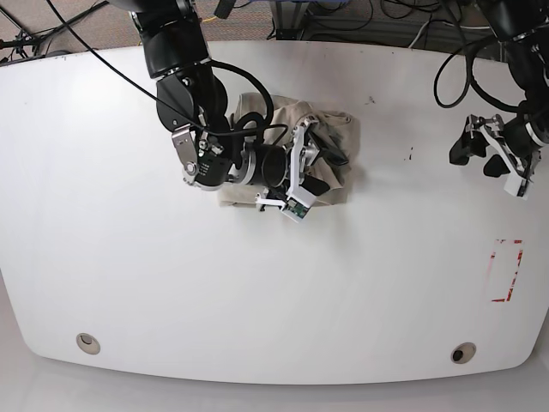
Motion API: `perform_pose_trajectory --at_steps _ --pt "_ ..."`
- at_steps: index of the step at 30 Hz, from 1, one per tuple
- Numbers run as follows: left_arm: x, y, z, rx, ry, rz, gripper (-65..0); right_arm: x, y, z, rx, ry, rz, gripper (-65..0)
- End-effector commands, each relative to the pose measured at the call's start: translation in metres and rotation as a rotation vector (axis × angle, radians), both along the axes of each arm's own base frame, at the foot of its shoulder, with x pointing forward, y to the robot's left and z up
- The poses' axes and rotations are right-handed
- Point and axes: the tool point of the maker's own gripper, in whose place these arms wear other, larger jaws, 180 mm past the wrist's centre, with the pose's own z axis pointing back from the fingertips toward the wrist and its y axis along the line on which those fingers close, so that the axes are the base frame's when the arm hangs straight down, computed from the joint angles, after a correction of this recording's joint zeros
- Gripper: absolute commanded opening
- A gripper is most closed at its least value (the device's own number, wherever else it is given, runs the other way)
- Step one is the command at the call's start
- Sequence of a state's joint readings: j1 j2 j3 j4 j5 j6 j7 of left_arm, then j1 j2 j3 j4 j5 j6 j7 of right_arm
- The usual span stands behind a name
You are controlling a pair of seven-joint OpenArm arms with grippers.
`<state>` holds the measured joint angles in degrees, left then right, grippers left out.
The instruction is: Fold the T-shirt properly
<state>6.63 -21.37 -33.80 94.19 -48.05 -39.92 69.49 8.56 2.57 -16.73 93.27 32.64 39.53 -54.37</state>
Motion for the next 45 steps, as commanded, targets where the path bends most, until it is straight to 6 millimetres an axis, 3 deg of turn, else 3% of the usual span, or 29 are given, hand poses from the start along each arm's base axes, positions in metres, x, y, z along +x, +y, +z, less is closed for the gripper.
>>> perform_pose_trajectory --at_steps 1,10,14,20,28,31,35,41,45 --pt "0.009 0.003 0.016 0.007 -0.054 -0.007 -15.1 0.020 0.002 0.019 0.036 -0.028 -0.043 -29.6" --pt "0.000 0.002 0.008 0.006 -0.025 -0.007 -15.1 0.047 -0.009 0.003 -0.052 -0.028 -0.137 -29.6" --pt "-0.001 -0.003 0.004 -0.009 -0.022 -0.003 -15.1 0.050 -0.004 -0.004 -0.099 -0.041 -0.140 -29.6" --pt "-0.002 -0.006 0.002 -0.021 -0.021 -0.002 -15.1 0.032 0.010 -0.032 -0.162 0.009 -0.065 -29.6" --pt "-0.002 -0.009 -0.001 -0.031 -0.018 0.001 -15.1 0.028 0.017 -0.041 -0.155 0.042 -0.063 -30.3" --pt "-0.002 -0.009 0.000 -0.029 -0.020 0.000 -15.1 0.030 0.021 -0.036 -0.119 0.031 -0.071 -38.2" --pt "-0.003 -0.009 -0.001 -0.031 -0.016 0.001 -15.1 0.030 0.022 -0.035 -0.116 0.031 -0.073 -64.5" --pt "-0.003 -0.008 -0.001 -0.030 -0.015 0.001 -15.1 0.025 0.028 -0.008 -0.057 -0.006 -0.064 -65.0" --pt "-0.006 -0.011 -0.005 -0.031 0.001 -0.010 -15.1 0.029 0.019 0.019 0.007 -0.020 -0.088 -65.0"
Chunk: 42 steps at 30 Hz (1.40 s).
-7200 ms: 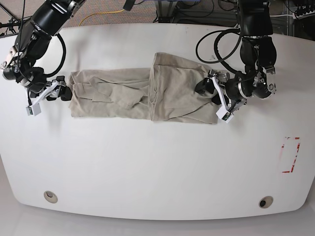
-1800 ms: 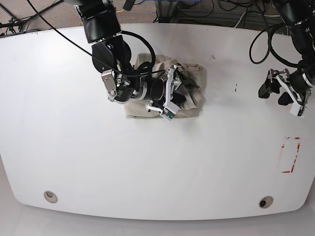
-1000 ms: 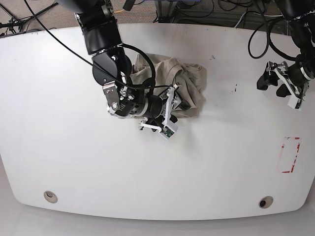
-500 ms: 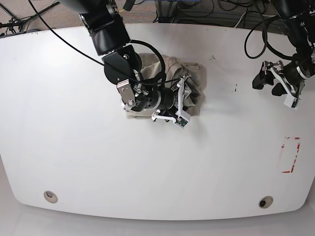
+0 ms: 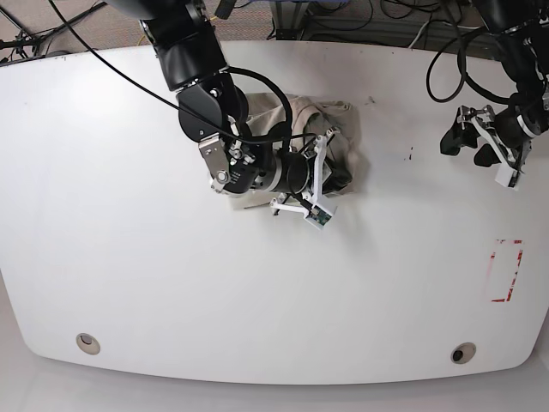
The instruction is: Fold the T-shirt properly
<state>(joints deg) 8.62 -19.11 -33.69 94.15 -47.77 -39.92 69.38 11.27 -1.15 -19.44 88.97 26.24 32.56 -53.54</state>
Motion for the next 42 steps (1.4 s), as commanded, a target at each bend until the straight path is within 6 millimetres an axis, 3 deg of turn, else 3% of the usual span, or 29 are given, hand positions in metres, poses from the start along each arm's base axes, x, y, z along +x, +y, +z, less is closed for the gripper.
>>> perform_pose_trajectory --at_steps 1,8,14,20,22,25,31,35,39,42 --pt "0.006 -0.005 0.008 0.002 -0.030 -0.029 -15.1 0.015 -0.004 0.038 0.082 -0.066 -0.027 -65.0" --pt "0.005 -0.023 0.000 -0.008 -0.004 -0.088 -15.1 0.034 -0.016 0.071 0.210 -0.069 -0.080 -65.0" --pt "0.004 -0.032 -0.003 -0.010 0.006 -0.116 -15.1 0.031 0.004 0.071 0.272 -0.014 -0.068 -65.0" --pt "0.006 -0.033 -0.001 -0.011 0.001 -0.118 -15.1 0.027 0.026 0.055 0.227 -0.005 -0.048 -64.0" --pt "0.005 -0.033 -0.002 -0.011 0.002 -0.118 -15.1 0.024 0.032 0.048 0.209 -0.002 -0.034 -60.9" --pt "0.006 -0.033 -0.001 -0.011 -0.001 -0.118 -15.1 0.020 0.037 0.025 0.166 0.046 -0.021 -50.7" --pt "0.006 -0.032 -0.002 -0.013 0.003 -0.116 -15.1 0.020 0.036 0.020 0.185 0.064 -0.031 -20.5" --pt "0.007 -0.032 -0.002 -0.014 0.000 -0.116 -15.1 0.014 0.020 0.032 0.180 -0.005 -0.040 -16.2" --pt "0.007 -0.032 -0.002 -0.014 0.000 -0.115 -15.1 -0.011 0.008 0.043 0.185 -0.058 -0.035 -16.2" --pt "0.008 -0.033 -0.001 -0.015 -0.004 -0.116 -15.1 -0.028 -0.002 0.038 0.147 -0.068 -0.014 -16.2"
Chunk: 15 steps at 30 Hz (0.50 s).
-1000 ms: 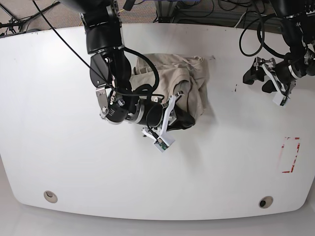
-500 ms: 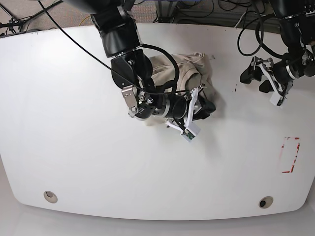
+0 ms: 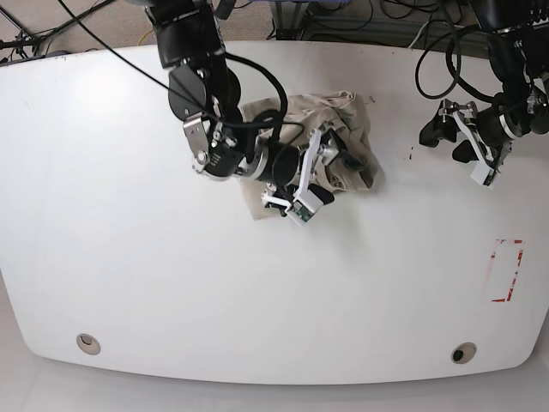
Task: Fold the T-shirt properly
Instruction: 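Flatten the folded bundle top with the right gripper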
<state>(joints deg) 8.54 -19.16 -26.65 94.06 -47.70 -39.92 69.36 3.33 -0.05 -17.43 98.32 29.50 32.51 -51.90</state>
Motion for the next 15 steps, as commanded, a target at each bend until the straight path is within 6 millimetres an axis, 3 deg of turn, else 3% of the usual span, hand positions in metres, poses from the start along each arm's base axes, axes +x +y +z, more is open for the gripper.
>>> perform_pose_trajectory --at_steps 1,7,11,15 --pt "0.012 0.002 0.015 -0.002 -0.056 -0.003 -15.1 -0.008 0.003 0.017 0.017 -0.058 0.035 -16.2" --pt "0.014 -0.007 0.014 -0.004 -0.052 -0.034 -15.1 -0.051 0.001 0.001 -0.068 -0.069 0.163 -16.2" --pt "0.013 -0.014 0.011 -0.008 -0.044 -0.054 -15.1 -0.056 -0.005 -0.007 -0.101 -0.065 0.185 -16.8" --pt "0.012 -0.018 0.009 -0.010 -0.038 -0.068 -15.1 -0.054 -0.011 -0.013 -0.145 -0.080 0.185 -23.3"
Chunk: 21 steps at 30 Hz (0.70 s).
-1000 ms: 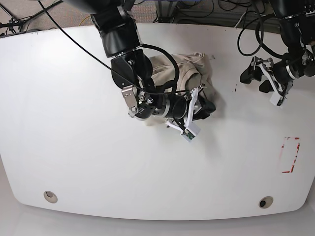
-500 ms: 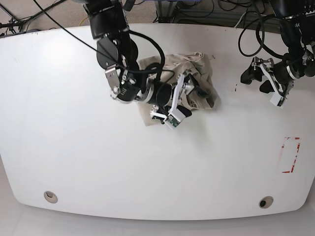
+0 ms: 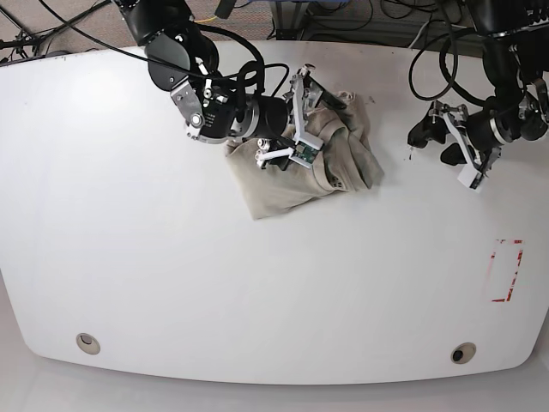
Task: Fold the T-shirt properly
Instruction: 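Flatten the folded bundle top with the right gripper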
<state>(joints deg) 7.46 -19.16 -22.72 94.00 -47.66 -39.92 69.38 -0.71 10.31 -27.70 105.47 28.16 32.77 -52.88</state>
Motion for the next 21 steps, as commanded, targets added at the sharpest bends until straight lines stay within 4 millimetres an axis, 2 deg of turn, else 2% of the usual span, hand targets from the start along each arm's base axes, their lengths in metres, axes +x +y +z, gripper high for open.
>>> perform_pose_trajectory --at_steps 1,4,11,17,19,21 --pt "0.008 0.001 0.012 -0.004 -0.046 -0.006 -15.1 0.010 0.000 0.009 0.000 -0.062 -0.005 -25.0" --pt "0.009 0.000 0.012 -0.006 -0.047 -0.006 -15.1 0.018 -0.006 -0.001 -0.069 -0.108 -0.011 -26.0" --pt "0.009 0.000 0.012 -0.006 -0.047 -0.006 -15.1 0.005 0.004 -0.029 -0.117 -0.124 0.066 -25.4" --pt "0.008 0.001 0.012 -0.005 -0.046 -0.004 -15.1 0.004 0.005 -0.037 -0.103 -0.107 0.058 -25.8" --pt "0.008 0.001 0.012 -0.005 -0.046 -0.004 -15.1 0.005 0.007 -0.038 -0.093 -0.101 0.055 -28.4" --pt "0.008 0.001 0.012 -0.005 -0.045 -0.004 -15.1 0.007 0.010 -0.035 -0.073 -0.109 0.047 -35.0"
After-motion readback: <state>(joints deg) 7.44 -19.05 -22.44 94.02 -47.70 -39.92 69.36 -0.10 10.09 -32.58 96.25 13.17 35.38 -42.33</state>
